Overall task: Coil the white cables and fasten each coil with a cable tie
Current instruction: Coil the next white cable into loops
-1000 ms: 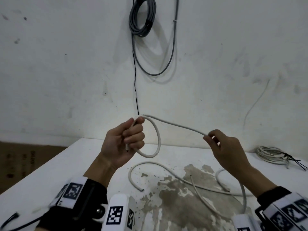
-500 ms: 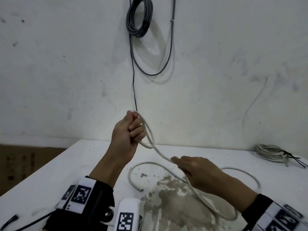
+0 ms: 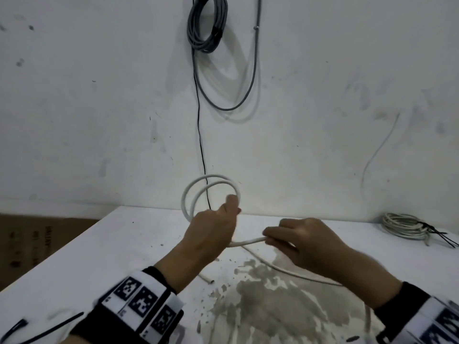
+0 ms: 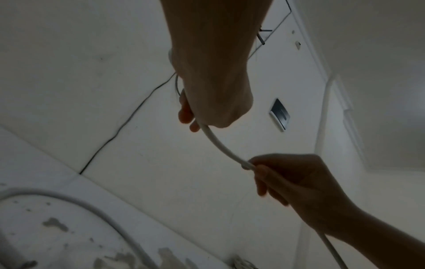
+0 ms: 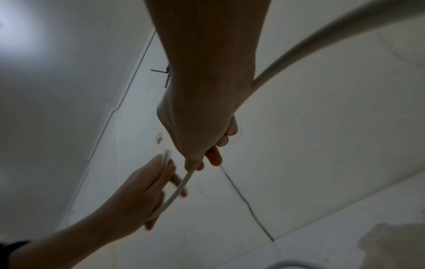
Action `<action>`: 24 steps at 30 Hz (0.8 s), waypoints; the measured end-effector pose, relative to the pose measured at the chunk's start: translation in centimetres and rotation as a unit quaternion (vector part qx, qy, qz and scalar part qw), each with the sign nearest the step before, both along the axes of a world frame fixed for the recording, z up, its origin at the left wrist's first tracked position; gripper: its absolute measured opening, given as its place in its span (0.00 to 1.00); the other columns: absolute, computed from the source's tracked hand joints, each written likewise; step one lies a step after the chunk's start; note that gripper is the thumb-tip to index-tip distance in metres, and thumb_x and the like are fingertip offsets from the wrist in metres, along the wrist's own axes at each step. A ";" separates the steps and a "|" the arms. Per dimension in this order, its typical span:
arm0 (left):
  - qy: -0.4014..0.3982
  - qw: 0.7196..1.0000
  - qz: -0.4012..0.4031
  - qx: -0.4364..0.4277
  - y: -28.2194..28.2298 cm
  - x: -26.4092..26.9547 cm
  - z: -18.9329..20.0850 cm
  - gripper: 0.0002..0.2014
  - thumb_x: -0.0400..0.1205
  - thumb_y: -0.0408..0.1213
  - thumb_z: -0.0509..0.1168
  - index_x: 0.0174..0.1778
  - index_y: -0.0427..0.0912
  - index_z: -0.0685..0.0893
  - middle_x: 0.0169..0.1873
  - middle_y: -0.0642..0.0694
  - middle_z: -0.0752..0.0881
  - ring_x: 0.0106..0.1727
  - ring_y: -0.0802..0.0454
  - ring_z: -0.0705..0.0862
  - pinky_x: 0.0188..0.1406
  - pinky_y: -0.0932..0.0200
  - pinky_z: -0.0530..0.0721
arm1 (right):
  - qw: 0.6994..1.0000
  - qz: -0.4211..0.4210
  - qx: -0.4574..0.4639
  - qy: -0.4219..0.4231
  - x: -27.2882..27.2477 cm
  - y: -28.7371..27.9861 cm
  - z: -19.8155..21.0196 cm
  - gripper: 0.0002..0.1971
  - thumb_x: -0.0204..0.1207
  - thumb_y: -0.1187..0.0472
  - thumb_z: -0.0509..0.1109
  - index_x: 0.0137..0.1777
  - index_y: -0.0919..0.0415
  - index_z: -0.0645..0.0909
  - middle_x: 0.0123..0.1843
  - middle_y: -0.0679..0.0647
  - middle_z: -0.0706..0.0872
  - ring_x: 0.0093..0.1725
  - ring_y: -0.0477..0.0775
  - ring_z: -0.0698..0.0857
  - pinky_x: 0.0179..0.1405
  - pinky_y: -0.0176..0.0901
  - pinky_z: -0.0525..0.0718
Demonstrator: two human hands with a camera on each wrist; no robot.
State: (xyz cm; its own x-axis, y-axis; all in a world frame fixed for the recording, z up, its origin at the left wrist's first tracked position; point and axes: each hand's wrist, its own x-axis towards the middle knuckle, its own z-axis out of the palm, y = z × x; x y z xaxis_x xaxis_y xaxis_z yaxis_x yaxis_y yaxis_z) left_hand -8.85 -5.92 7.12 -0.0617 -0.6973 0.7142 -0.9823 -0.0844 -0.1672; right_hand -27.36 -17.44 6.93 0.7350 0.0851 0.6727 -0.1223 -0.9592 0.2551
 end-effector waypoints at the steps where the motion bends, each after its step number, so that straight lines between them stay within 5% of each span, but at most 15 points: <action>1: -0.003 1.000 0.013 -0.011 0.1 0.5 0.0 0.13 0.81 0.39 0.49 0.41 0.36 0.74 0.14 0.48 0.76 0.06 0.51 0.70 0.04 0.64 0.70 | 1.000 -0.007 0.013 -0.011 -0.5 -0.7 -0.2 0.22 0.83 0.46 0.52 0.43 0.55 0.85 0.26 0.49 0.81 0.19 0.55 0.78 0.13 0.41 0.74; 7: 0.016 1.000 0.026 0.001 0.5 -0.9 0.4 0.08 0.80 0.34 0.66 0.42 0.34 0.76 0.16 0.46 0.80 0.09 0.48 0.75 0.09 0.64 0.62 | 0.996 -0.042 -0.012 -0.072 0.5 -0.2 -1.1 0.25 0.85 0.50 0.49 0.36 0.59 0.82 0.24 0.51 0.77 0.17 0.59 0.73 0.11 0.42 0.68; 11: 0.083 0.995 0.030 0.044 0.2 -1.9 0.9 0.13 0.88 0.39 0.46 0.57 0.34 0.70 0.36 0.41 0.86 0.32 0.39 0.85 0.25 0.56 0.69 | 0.992 -0.044 0.016 -0.114 1.2 0.1 -0.9 0.20 0.82 0.53 0.55 0.36 0.61 0.82 0.23 0.51 0.76 0.16 0.58 0.71 0.11 0.43 0.69; 15: 0.078 0.997 -0.009 0.023 0.4 -2.3 0.8 0.14 0.88 0.40 0.44 0.57 0.35 0.69 0.35 0.40 0.87 0.32 0.37 0.85 0.18 0.60 0.60 | 0.989 -0.035 0.030 -0.142 1.9 1.0 -0.7 0.15 0.78 0.56 0.60 0.35 0.62 0.82 0.22 0.52 0.77 0.16 0.58 0.71 0.12 0.42 0.69; 19: 0.090 0.995 -0.028 0.037 0.9 -2.2 0.8 0.18 0.87 0.46 0.41 0.54 0.38 0.70 0.33 0.41 0.86 0.28 0.40 0.81 0.23 0.55 0.67 | 0.986 -0.036 0.028 -0.162 2.0 0.9 -0.5 0.15 0.79 0.56 0.61 0.38 0.63 0.84 0.23 0.53 0.80 0.17 0.58 0.74 0.12 0.45 0.74; 21: 0.065 0.996 -0.050 0.041 1.1 -2.5 0.8 0.23 0.85 0.52 0.38 0.51 0.39 0.71 0.29 0.42 0.84 0.22 0.45 0.74 0.20 0.57 0.63 | 0.985 -0.040 0.018 -0.165 1.9 0.7 -0.3 0.16 0.80 0.54 0.61 0.40 0.62 0.85 0.24 0.53 0.81 0.17 0.57 0.75 0.11 0.44 0.74; 24: 0.010 0.993 0.014 0.113 1.5 -2.5 0.9 0.23 0.86 0.55 0.40 0.56 0.40 0.70 0.36 0.43 0.86 0.31 0.43 0.80 0.26 0.56 0.66 | 0.987 -0.042 -0.006 -0.155 1.6 0.3 -0.1 0.18 0.82 0.48 0.59 0.42 0.60 0.84 0.23 0.52 0.80 0.17 0.56 0.75 0.11 0.42 0.74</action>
